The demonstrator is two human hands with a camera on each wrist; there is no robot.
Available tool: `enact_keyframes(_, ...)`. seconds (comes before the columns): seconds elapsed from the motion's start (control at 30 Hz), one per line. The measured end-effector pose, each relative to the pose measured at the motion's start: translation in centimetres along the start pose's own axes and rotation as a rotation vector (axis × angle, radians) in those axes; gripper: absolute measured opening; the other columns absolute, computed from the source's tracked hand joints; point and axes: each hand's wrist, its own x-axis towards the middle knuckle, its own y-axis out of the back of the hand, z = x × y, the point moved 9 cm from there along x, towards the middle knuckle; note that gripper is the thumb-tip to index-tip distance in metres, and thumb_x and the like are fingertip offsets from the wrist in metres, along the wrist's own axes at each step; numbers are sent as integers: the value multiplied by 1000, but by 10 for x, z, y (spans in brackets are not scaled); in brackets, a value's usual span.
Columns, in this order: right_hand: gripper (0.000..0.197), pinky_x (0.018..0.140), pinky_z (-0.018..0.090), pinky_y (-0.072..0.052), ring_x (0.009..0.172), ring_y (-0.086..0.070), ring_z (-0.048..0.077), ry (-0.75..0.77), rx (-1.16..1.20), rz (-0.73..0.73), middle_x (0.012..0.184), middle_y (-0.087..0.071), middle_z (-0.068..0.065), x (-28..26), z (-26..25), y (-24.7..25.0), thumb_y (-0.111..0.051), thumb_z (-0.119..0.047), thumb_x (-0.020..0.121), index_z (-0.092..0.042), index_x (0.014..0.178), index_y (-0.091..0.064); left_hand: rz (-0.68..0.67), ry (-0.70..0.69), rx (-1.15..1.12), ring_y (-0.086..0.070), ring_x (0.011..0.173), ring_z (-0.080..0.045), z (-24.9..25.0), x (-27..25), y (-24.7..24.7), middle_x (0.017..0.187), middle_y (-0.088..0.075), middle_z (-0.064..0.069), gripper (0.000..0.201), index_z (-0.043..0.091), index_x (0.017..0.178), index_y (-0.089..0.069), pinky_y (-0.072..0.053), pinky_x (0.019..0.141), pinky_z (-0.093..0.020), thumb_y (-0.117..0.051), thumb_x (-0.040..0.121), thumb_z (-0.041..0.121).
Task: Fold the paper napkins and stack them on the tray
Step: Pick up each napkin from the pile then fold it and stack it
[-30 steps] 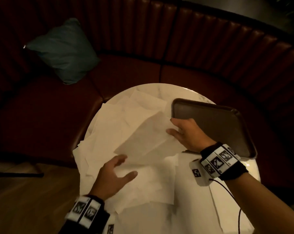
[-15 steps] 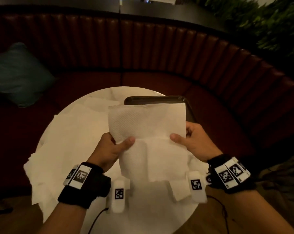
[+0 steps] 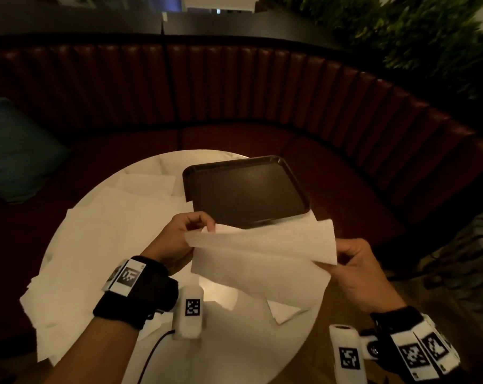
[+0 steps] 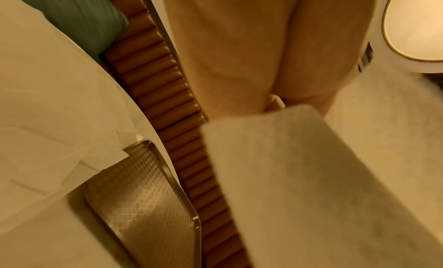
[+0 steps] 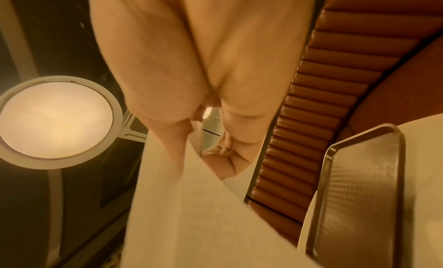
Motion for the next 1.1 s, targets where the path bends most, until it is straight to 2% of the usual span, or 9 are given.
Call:
enact_keyframes(0.1, 33, 79, 37, -58, 95, -66, 23, -52, 75, -48, 96, -71, 7, -6, 7, -8, -87, -37, 54, -11, 73, -78, -51, 1, 18, -61, 81, -30, 9, -2, 0, 86, -62, -14, 38, 18, 60, -64, -55, 60, -29, -49, 89, -2)
enact_keyframes(0.2, 29, 74, 36, -58, 89, -68, 33, -68, 66, -74, 93, -72, 15, -13, 9, -18, -84, -34, 60, -8, 70, -77, -49, 26, 69, -60, 79, -27, 15, -7, 6, 86, -61, -12, 35, 14, 62, -59, -53, 56, -26, -43, 91, 3)
enact_keyframes(0.27, 7, 71, 34, -58, 85, -69, 32, -69, 23, -102, 87, -73, 15, -20, 3, -28, -75, -17, 69, -11, 71, -77, -31, 37, 123, -59, 82, -28, 19, -9, 11, 86, -60, -11, 35, 9, 64, -57, -53, 61, -28, -36, 91, 5)
enact_keyframes(0.37, 29, 72, 40, -58, 86, -68, 30, -105, -92, -138, 87, -72, 13, -31, 4, -37, -66, 13, 74, -13, 72, -78, -45, 44, 133, -58, 85, -27, 27, -12, 14, 87, -60, -12, 30, 5, 65, -58, -52, 68, -29, -41, 88, 12)
enact_keyframes(0.43, 13, 73, 44, -55, 85, -64, 31, -113, -109, -112, 85, -69, 12, -39, 1, -44, -71, -5, 69, -13, 76, -78, -69, 3, 235, -60, 84, -26, 31, -11, 16, 84, -63, -10, 20, 7, 68, -63, -53, 69, -30, -55, 86, 10)
enact_keyframes(0.53, 34, 66, 31, -51, 75, -63, 22, -195, -82, -60, 77, -68, 13, -52, 17, -54, -78, -40, 68, -7, 78, -77, -191, 5, 338, -68, 79, -24, 25, -5, 9, 86, -71, -8, 12, 8, 82, -67, -56, 67, -28, -68, 76, -3)
enact_keyframes(0.73, 10, 56, 26, -56, 63, -64, 10, -550, -120, 139, 78, -68, 7, -79, 119, -46, -78, -1, 71, -2, 69, -68, -206, -20, 707, -47, 51, -2, -37, 39, -9, 58, -59, 6, 8, 8, 71, -70, -39, 56, -17, -78, 70, 6)
enact_keyframes(0.9, 15, 55, 23, -54, 75, -63, 15, -720, -93, 296, 90, -62, 4, -85, 186, -14, -74, 6, 73, -5, 77, -66, -326, 111, 891, -61, 99, -10, -105, 88, -35, 107, -66, 5, 26, 22, 98, -72, -48, 82, -17, -71, 76, 8)
enact_keyframes(1.1, 21, 60, 23, -54, 74, -63, 12, -719, -142, 393, 80, -66, -1, -72, 222, 26, -74, 6, 72, -13, 68, -66, -152, -19, 924, -60, 60, 0, -111, 148, -78, 75, -71, -2, 16, 14, 74, -74, -45, 59, -6, -66, 77, 1)
